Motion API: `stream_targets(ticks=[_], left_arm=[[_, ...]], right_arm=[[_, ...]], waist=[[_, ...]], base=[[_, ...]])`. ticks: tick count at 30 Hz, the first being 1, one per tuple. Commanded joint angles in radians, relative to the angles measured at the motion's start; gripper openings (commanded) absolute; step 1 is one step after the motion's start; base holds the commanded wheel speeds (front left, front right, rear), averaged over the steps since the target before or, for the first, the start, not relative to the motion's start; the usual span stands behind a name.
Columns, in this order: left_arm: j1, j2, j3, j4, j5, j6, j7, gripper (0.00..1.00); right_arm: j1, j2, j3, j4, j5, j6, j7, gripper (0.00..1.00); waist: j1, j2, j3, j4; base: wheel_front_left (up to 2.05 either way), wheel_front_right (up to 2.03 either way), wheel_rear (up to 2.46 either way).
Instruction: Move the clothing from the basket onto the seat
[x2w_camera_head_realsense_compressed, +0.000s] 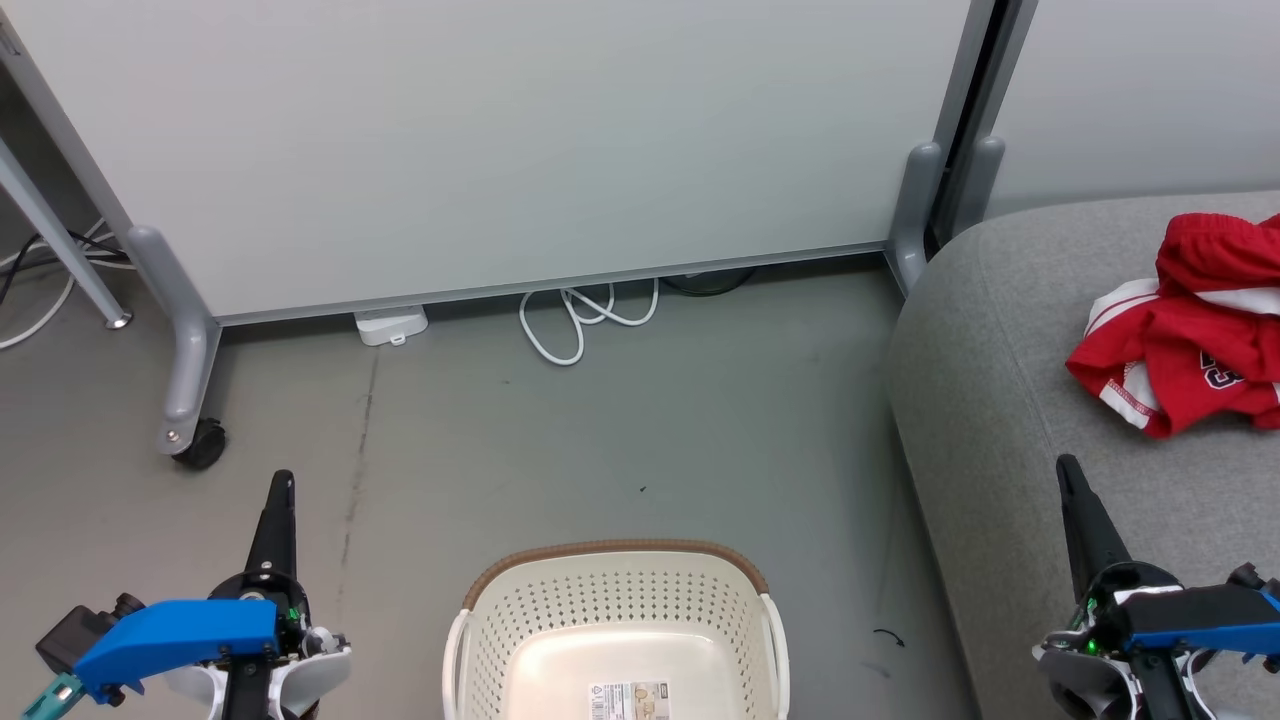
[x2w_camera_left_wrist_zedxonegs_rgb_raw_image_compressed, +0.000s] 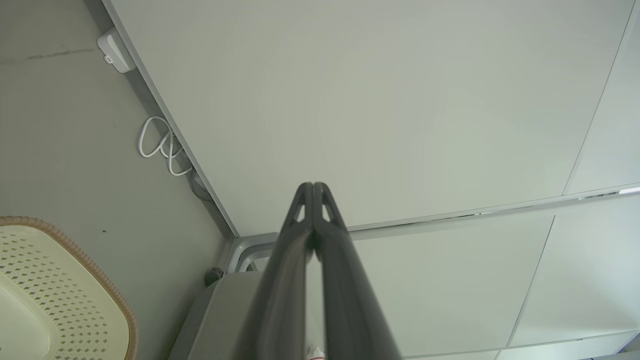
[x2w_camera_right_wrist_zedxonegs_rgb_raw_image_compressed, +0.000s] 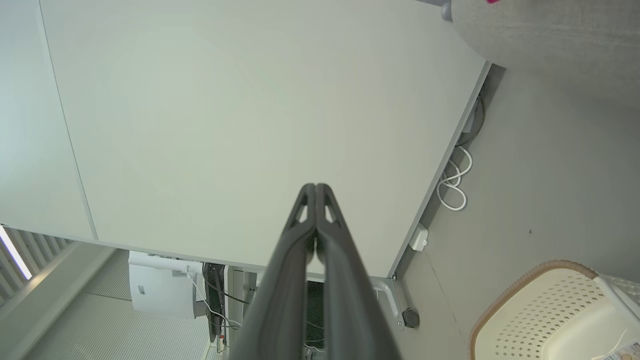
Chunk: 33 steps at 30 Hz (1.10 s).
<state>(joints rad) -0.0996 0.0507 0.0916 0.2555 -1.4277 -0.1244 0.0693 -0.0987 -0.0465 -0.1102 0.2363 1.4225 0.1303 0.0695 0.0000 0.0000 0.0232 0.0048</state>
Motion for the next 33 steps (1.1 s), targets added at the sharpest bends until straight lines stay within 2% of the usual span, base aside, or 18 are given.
stream_targets(ticks=[1,24,33], left_arm=[[-0.014,0.0,0.008,-0.009,-0.017,-0.009,0.006,0.0],[-0.014,-0.001,0.025,-0.012,-0.186,-0.01,0.047,0.0],[-0.013,-0.001,0.025,-0.012,-0.186,-0.011,0.049,0.0]], right_arm=[[-0.013,-0.006,-0.002,-0.001,0.02,0.001,0.005,0.0],[-0.016,-0.006,-0.005,0.01,0.191,0.001,0.047,0.0],[-0.016,-0.006,-0.005,0.01,0.192,0.001,0.048,0.0]], waist=[[0.0,0.0,-0.001,0.0],[0.0,0.0,-0.019,-0.005],[0.0,0.0,-0.02,-0.005]], base=[[0.0,0.0,0.0],[0.0,0.0,0.0],[0.0,0.0,0.0]])
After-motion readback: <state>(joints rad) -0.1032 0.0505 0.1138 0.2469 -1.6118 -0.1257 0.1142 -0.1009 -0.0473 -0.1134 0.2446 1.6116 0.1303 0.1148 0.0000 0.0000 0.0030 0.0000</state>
